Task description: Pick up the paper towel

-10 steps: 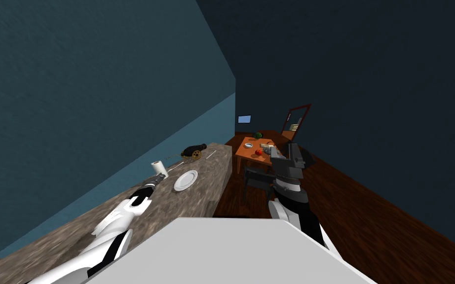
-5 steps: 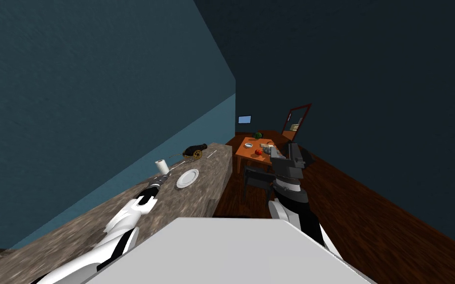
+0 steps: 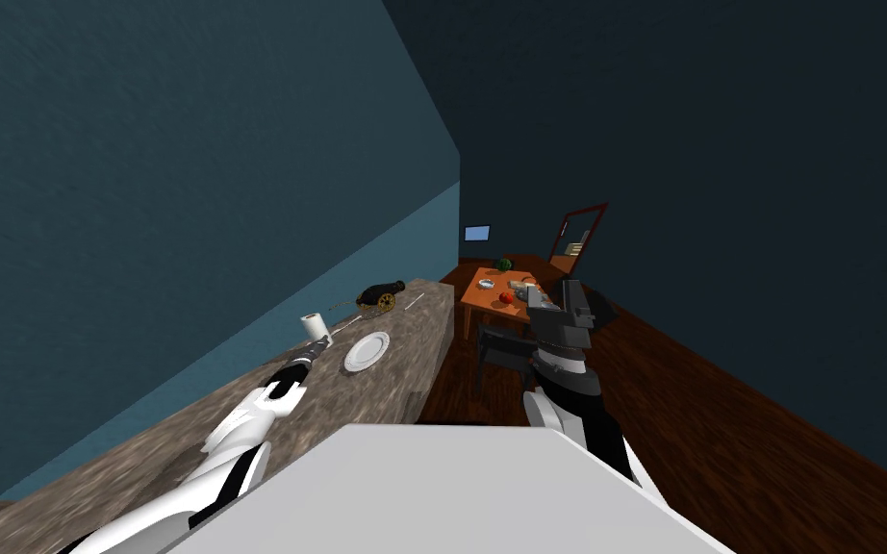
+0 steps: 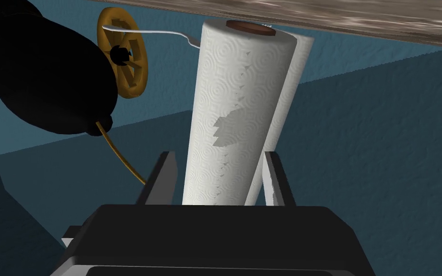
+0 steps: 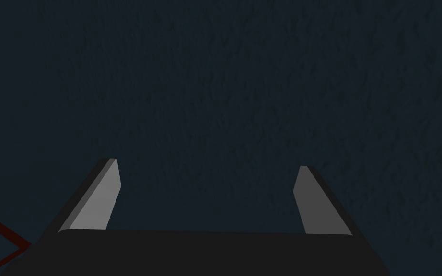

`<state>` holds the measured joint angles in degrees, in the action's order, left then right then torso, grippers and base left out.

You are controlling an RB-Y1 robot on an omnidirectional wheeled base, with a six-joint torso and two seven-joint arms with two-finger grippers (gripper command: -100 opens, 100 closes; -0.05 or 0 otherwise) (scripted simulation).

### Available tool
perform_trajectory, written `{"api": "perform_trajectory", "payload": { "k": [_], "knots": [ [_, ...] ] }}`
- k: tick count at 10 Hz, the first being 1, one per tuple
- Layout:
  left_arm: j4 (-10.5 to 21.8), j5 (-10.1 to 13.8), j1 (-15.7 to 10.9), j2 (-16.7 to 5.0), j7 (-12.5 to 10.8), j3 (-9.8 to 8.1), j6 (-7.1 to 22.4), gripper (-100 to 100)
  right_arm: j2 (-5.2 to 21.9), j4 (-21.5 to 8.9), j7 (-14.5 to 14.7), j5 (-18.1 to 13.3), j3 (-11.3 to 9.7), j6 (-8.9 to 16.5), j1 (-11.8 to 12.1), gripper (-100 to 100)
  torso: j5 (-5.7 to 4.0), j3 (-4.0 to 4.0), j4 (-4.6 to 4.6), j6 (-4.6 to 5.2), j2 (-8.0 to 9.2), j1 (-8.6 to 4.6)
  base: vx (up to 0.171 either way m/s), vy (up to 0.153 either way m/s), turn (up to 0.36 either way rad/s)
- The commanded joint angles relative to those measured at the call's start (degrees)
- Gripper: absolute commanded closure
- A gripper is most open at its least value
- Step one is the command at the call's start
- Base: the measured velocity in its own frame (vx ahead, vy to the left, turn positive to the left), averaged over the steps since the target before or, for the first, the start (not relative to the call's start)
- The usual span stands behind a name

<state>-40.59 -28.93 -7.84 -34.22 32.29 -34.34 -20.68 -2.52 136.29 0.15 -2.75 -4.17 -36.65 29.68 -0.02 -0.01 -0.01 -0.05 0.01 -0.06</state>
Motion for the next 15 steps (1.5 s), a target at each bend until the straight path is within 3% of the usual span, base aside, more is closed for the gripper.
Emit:
{"api": "perform_trajectory", "payload": {
  "k": [1,4,6,11,13,15],
  "knots": [
    [0.0,0.0,0.0,0.0,0.0,0.00,0.0,100,0.0,0.0,0.0,0.0,0.0,0.0,0.0,0,0.00,0.00,0.00,0.00,0.00,0.00,0.000,0.000,0.000],
    [0.0,0.0,0.0,0.0,0.0,0.00,0.0,100,0.0,0.0,0.0,0.0,0.0,0.0,0.0,0,0.00,0.01,0.00,0.00,0.02,-0.02,0.000,0.000,0.000],
    [-0.4,0.6,-0.4,-0.8,-0.3,-0.25,0.6,-100,0.0,0.0,0.0,0.0,0.0,0.0,0.0,0,0.00,0.01,0.01,0.00,0.02,-0.02,-0.042,-0.039,0.026],
    [1.2,0.2,-0.4,-4.5,-1.8,1.38,4.8,-100,0.0,0.0,0.0,0.0,0.0,0.0,0.0,0,-0.10,0.10,0.04,0.01,0.16,-0.37,-0.041,-0.101,-0.028],
    [1.9,-1.2,-0.4,-6.4,-2.3,1.97,6.8,-100,0.0,0.0,0.0,0.0,0.0,0.0,0.0,0,-0.05,-0.06,-0.02,0.02,-0.12,-0.12,0.080,0.018,-0.086],
    [1.0,-1.0,0.0,-6.2,-2.7,2.16,7.3,-100,0.0,0.0,0.0,0.0,0.0,0.0,0.0,0,0.07,-0.23,-0.09,0.01,-0.41,0.36,0.086,0.082,-0.039]
  ]
}}
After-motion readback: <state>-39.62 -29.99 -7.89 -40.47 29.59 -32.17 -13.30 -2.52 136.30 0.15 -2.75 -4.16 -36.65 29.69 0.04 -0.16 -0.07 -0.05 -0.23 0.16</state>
